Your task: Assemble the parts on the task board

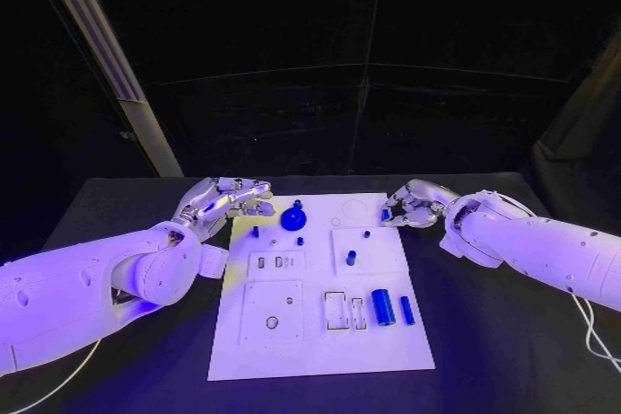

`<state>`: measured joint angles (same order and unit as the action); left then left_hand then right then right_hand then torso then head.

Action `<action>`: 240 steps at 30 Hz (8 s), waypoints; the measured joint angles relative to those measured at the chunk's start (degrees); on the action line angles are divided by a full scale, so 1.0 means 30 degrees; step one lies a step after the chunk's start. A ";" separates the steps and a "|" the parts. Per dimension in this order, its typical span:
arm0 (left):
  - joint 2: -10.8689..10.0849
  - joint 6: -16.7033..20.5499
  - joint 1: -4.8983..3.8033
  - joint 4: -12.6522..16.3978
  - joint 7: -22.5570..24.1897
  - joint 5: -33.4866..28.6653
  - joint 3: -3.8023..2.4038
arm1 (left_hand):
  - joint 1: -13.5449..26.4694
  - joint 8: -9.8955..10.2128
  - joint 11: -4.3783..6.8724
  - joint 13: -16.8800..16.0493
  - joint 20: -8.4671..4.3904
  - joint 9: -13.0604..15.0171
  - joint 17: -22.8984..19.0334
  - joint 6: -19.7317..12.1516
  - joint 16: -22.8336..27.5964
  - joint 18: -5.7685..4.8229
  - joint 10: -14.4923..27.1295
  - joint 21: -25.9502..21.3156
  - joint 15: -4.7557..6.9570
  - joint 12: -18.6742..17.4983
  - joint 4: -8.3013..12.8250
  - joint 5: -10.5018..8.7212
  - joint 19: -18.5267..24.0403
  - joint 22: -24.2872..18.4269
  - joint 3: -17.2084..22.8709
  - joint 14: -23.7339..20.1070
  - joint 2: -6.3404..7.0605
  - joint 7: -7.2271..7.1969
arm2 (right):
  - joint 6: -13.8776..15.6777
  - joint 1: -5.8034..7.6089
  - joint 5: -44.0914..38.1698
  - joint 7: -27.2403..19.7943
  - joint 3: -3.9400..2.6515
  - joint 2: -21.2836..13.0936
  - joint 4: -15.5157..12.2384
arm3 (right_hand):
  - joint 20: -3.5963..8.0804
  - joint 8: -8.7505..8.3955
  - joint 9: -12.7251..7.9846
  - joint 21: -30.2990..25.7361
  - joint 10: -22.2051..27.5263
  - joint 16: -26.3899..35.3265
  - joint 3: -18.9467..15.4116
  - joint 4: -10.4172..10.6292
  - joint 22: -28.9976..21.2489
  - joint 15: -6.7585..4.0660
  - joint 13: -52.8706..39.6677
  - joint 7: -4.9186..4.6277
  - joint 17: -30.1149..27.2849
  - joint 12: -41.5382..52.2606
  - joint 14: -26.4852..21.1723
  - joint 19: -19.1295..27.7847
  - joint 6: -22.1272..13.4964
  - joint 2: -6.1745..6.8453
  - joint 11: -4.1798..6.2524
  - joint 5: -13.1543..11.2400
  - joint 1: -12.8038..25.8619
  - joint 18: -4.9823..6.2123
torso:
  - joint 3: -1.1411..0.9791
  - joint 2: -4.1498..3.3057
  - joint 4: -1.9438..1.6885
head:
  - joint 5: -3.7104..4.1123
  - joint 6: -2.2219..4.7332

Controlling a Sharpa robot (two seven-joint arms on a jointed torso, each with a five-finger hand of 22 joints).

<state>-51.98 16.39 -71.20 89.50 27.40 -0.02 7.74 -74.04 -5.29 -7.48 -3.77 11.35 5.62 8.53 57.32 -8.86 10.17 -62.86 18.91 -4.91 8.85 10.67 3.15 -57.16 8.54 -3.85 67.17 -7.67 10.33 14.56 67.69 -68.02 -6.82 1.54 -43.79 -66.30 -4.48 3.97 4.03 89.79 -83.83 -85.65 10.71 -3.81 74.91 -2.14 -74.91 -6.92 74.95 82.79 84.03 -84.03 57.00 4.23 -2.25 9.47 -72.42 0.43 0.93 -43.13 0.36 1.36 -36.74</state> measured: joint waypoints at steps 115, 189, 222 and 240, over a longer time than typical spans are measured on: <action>0.0126 -0.0148 -0.0018 -0.0431 -0.0030 0.0003 -0.0005 | 0.0000 0.0060 0.0000 0.0000 0.0000 0.0000 0.0017 -0.0001 0.0078 0.0000 0.0000 0.0000 -0.0068 0.0002 0.0108 0.0000 -0.0001 -0.0004 0.0000 0.0068 0.0000 0.0000 | 0.0147 -0.0131 -0.7244 0.7043 0.1182 0.5275 -0.5176 | 0.0478 -0.0071 0.0128 0.0000 0.0000 -0.0171 0.0908 -0.1070 0.0000 -0.0414 0.0000 0.0397 -0.0014 0.0329 0.0004 0.0067 0.2136 -0.1665 0.0412 0.1229 0.1282 0.0000 | 0.0150 0.0364 -0.0185 | -0.1117 -0.0835; 0.1686 -0.4609 -0.2207 -0.1218 -1.4341 1.1423 -0.0013 | 0.3765 -0.3732 0.2758 -1.7446 -0.3225 0.9057 2.2120 0.0852 -2.2920 -0.1472 -0.4187 1.6936 0.3229 1.4969 -0.3891 -0.0088 -0.6287 1.5539 -0.2931 0.5620 -0.0913 -0.2332 | 0.0579 0.2429 0.5987 0.0650 0.0539 -0.2449 -0.8415 | 0.0102 -0.0003 -0.0028 -0.3256 0.2018 0.3974 -0.0580 0.0896 -0.0189 0.0001 0.1524 0.0045 -0.2435 -0.5198 0.0000 0.1058 -0.0593 0.0317 0.0104 -0.0239 0.0849 0.0899 | 0.0038 0.1232 -0.0200 | -0.1229 -0.1126; 0.6996 -0.8561 -0.2992 -0.5141 -2.1471 1.6559 0.0923 | 0.3621 -0.5932 0.3111 -2.3211 -0.3375 1.5947 2.2134 0.0098 -2.6096 -0.2071 -0.5835 2.1435 0.3317 1.9879 -0.6619 -0.0088 -0.8558 2.2134 -0.5298 0.5627 -0.1057 -0.2841 | 0.0359 0.2495 0.7588 0.0900 0.0491 -0.2269 -0.7491 | 0.0102 -0.0003 -0.0032 -0.3338 0.2015 0.4116 -0.0634 0.0742 -0.0289 0.0001 0.1585 0.0114 -0.2514 -0.5198 0.0000 0.1058 -0.0525 0.0318 0.0104 0.0033 0.0848 0.0897 | -0.0082 0.1608 -0.0260 | -0.1476 -0.1472; 0.7734 -0.9740 -0.2958 -0.6006 -2.1663 1.6689 0.1277 | 0.3153 -0.4677 0.2969 -2.3255 -0.3306 1.5753 2.2131 -0.0901 -2.6096 -0.2069 -0.5692 2.1435 0.3316 1.9596 -0.6618 -0.0088 -0.8489 2.2131 -0.5297 0.5628 -0.1172 -0.2394 | 0.0354 0.2495 0.7583 0.1088 0.0491 -0.2157 -0.7354 | 0.0102 -0.0003 -0.0034 -0.3338 0.2015 0.4116 -0.0634 0.0743 -0.0310 0.0001 0.1605 0.0114 -0.2512 -0.5198 0.0000 0.1057 -0.0526 0.0243 0.0104 0.0126 0.0923 0.0896 | -0.0092 0.1620 -0.0260 | -0.1445 -0.1677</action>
<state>-28.78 -12.83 -80.08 71.48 -37.59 50.05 11.57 -64.58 -19.32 1.43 -73.54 1.43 52.88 74.92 54.62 -87.15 3.96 -79.93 83.21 5.03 67.64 -9.18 2.88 -82.63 74.93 -19.74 84.05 -11.19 3.14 15.63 75.18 -45.27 -3.56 3.02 -50.26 -88.37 -4.17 3.96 3.93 79.78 -77.79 -73.30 8.81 -1.58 73.98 -2.14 -70.10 -6.58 67.41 67.19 84.03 -80.86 55.42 4.96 -1.94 9.85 -69.66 3.12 0.65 -38.27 -0.42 -2.97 -41.78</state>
